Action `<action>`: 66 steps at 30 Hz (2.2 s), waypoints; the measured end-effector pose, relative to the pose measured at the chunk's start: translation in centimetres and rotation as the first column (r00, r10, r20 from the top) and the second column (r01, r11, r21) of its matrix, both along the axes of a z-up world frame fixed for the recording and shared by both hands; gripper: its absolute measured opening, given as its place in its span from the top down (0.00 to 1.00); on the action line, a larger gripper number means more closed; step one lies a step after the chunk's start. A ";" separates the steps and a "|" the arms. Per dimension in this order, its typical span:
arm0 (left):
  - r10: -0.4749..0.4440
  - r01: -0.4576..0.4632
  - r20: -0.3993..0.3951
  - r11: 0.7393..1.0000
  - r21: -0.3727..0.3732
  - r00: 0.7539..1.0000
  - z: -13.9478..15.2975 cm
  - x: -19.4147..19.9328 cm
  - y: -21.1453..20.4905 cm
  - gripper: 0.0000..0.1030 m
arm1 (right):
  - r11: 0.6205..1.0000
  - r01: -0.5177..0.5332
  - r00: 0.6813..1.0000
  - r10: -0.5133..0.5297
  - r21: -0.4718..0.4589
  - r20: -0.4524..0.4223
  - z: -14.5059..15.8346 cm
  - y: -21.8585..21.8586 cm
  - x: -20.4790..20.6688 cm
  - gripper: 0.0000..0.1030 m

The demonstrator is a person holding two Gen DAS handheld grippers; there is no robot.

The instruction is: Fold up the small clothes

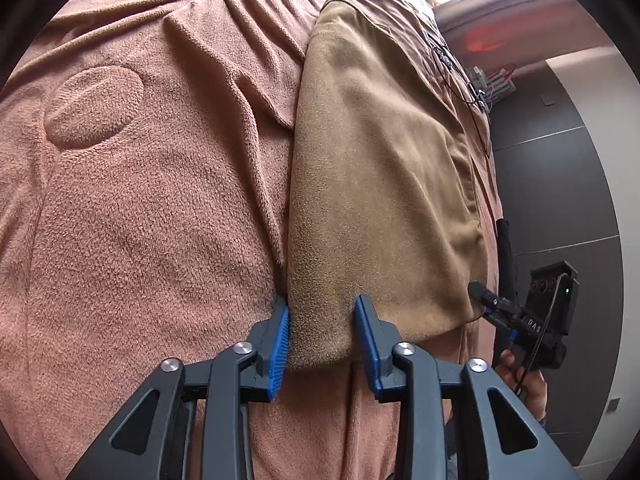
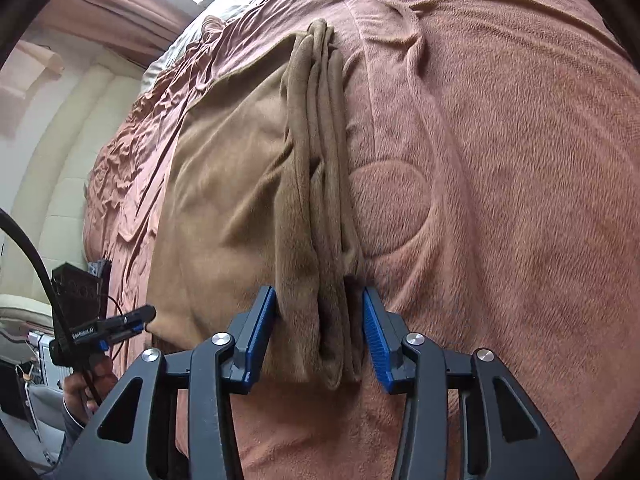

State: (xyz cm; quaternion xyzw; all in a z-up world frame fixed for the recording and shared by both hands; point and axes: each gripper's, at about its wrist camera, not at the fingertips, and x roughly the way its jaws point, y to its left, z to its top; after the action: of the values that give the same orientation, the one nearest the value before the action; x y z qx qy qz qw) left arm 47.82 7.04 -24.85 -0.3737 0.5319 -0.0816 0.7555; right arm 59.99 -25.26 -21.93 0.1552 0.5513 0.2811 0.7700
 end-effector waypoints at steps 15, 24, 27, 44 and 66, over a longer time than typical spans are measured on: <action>0.016 -0.015 0.089 1.000 -0.009 0.996 4.1 -1.6 2.7 0.95 | 0.999 0.009 1.000 -0.008 0.033 -0.020 1.1 1.2 -2.9 0.89; 0.011 -0.013 0.087 1.000 0.022 0.996 5.0 -4.0 3.2 0.95 | 1.000 -0.024 0.999 0.024 0.021 -0.034 1.3 3.1 -4.9 0.89; 0.019 -0.021 0.083 1.000 0.022 0.996 4.9 -5.6 3.6 0.95 | 0.999 -0.042 0.998 0.042 0.010 -0.035 1.4 3.8 -5.5 0.89; 0.061 -0.064 0.095 0.997 0.034 0.994 5.2 -15.0 6.3 0.95 | 0.986 -0.161 0.987 0.161 -0.045 0.011 2.4 8.6 -10.6 0.89; 0.062 -0.076 0.076 0.979 0.187 0.995 5.8 -15.1 8.2 0.65 | 0.997 -0.039 0.994 0.045 -0.064 0.098 4.2 5.9 -13.0 0.35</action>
State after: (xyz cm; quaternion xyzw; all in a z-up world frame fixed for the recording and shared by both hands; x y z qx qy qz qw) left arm 32.67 15.23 -19.07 -0.3153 0.4973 -0.0173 0.8081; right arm 46.99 -19.37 -17.75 0.1052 0.5238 0.2874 0.7950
